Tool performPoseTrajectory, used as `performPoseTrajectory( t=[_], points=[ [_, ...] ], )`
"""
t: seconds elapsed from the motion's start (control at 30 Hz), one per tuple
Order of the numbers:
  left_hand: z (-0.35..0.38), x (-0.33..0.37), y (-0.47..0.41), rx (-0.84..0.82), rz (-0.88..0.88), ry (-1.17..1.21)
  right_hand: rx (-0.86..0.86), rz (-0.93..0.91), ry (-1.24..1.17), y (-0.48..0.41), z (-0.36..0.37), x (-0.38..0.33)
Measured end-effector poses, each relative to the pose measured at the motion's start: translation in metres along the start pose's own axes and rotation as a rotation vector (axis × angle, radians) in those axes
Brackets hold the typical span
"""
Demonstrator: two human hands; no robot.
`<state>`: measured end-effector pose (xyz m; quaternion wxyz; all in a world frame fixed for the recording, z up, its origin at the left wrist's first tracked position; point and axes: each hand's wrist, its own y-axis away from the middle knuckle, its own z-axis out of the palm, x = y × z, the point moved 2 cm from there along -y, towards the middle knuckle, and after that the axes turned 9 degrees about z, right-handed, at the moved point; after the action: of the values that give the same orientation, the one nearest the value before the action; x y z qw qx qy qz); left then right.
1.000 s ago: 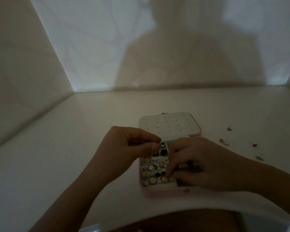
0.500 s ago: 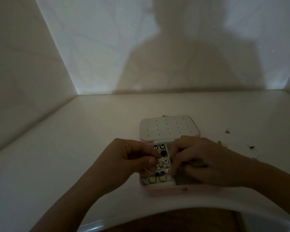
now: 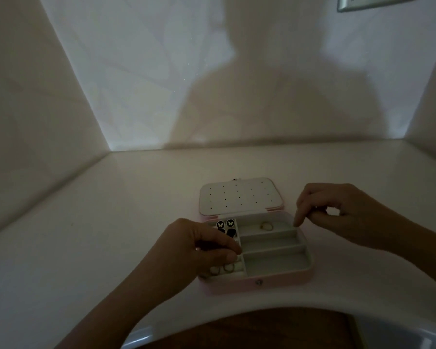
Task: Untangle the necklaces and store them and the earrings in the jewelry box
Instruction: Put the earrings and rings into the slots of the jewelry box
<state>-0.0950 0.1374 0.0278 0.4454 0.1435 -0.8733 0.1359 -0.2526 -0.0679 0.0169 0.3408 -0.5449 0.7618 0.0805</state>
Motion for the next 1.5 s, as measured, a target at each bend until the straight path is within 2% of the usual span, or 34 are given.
performPoseTrajectory(
  t=[0.23,0.5,0.7,0.9,1.17,1.33,1.5],
  points=[
    [0.003,0.002,-0.002,-0.112,-0.129,0.123,-0.086,-0.038,0.163,0.001,0.028,-0.005],
    [0.004,0.006,-0.007,-0.219,-0.042,-0.082,-0.091,-0.065,0.190,0.002,0.030,-0.009],
    [0.008,0.002,-0.011,-0.260,-0.070,-0.108,-0.087,-0.087,0.194,0.003,0.031,-0.007],
    [0.007,-0.001,-0.012,-0.267,-0.062,-0.135,-0.088,-0.086,0.205,0.002,0.031,-0.005],
    [0.010,-0.006,-0.013,-0.175,-0.014,-0.267,-0.085,-0.087,0.212,0.002,0.032,-0.004],
    [0.009,0.001,-0.015,-0.183,0.058,-0.389,-0.096,-0.088,0.203,0.003,0.032,-0.004],
    [-0.004,0.013,-0.023,-0.112,0.115,-0.370,-0.105,-0.046,0.156,0.003,0.026,-0.008]
  ],
)
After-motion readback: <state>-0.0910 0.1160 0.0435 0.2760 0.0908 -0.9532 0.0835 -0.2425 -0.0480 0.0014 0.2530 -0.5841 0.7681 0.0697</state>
